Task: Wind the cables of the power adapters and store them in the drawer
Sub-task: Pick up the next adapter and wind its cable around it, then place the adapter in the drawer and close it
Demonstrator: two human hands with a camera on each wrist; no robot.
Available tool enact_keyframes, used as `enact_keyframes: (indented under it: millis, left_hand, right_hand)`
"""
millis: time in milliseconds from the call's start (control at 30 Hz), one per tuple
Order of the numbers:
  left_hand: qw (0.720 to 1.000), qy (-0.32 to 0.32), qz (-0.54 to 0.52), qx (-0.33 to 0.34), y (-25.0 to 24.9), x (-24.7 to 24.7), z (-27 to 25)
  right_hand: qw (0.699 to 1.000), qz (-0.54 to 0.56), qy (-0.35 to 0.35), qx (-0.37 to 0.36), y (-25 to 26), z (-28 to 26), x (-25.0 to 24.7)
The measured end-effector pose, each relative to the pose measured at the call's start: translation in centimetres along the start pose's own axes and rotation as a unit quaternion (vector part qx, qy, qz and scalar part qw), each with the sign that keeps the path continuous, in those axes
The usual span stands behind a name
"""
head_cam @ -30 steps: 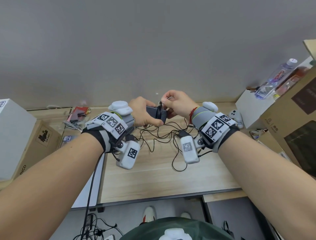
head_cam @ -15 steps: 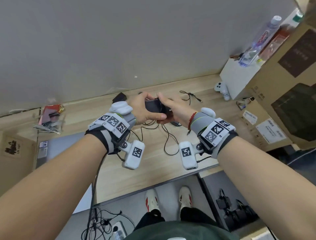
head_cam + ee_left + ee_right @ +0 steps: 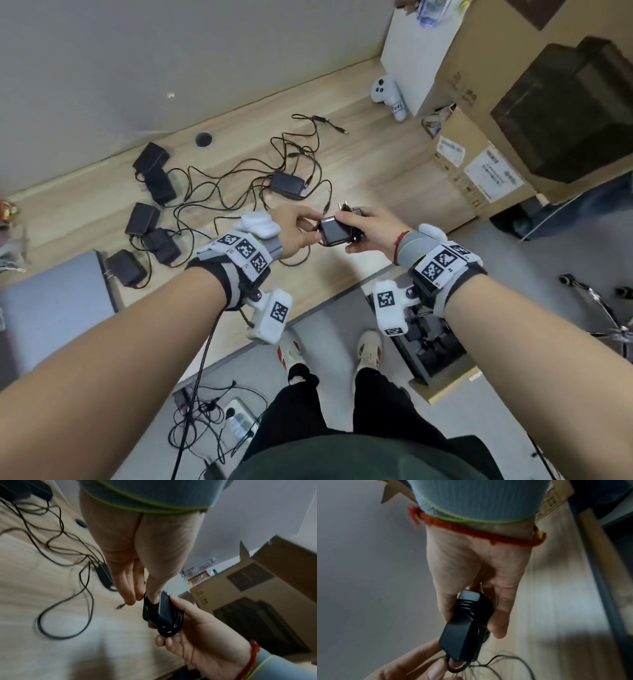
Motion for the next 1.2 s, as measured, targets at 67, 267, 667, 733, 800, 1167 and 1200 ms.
enact_keyframes:
  millis: [67,267,667,733,800,1167,1200]
  left_hand:
    - [1.0,0.015,-0.005,-0.011,-0.8,4.2,1.0]
    - [0.996,0.086,-0.016,-0.033,-2.0,15.4,3.1]
    - [0.972,0.224,-0.009,-0.07,1.4,34.5,6.5]
    - [0.968,0.238,-0.014,-0.08,2.6,37.7,6.7]
    - [0.964,0.248,-0.008,-0.094,4.1,40.9,7.1]
    - [0.951,0.267,0.046,-0.148,9.8,47.8,8.0]
    - [0.951,0.266,0.046,-0.151,10.0,47.7,8.0]
  right_hand:
    - [1.0,-0.009,-0.011,0.021,-2.5,0.2,-3.3]
    - [0.996,-0.007,-0.042,0.074,-10.4,1.3,-11.1]
    - [0.974,-0.111,-0.099,0.169,-25.3,6.6,-21.6]
    - [0.958,-0.185,-0.127,0.177,-27.7,7.8,-23.3]
    - [0.936,-0.256,-0.148,0.194,-30.3,9.0,-25.3]
    - [0.912,-0.312,-0.186,0.189,-35.8,13.0,-29.8]
    - [0.91,-0.322,-0.182,0.189,-36.0,13.4,-29.7]
Point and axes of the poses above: each hand's wrist, its own z-axis towards the middle knuckle, its own x-axis out of the palm, y = z × x, the point moved 8 cm from there along z, towards the middle knuckle, and after that the axes turned 10 degrees about x, right-handed, at the moved point
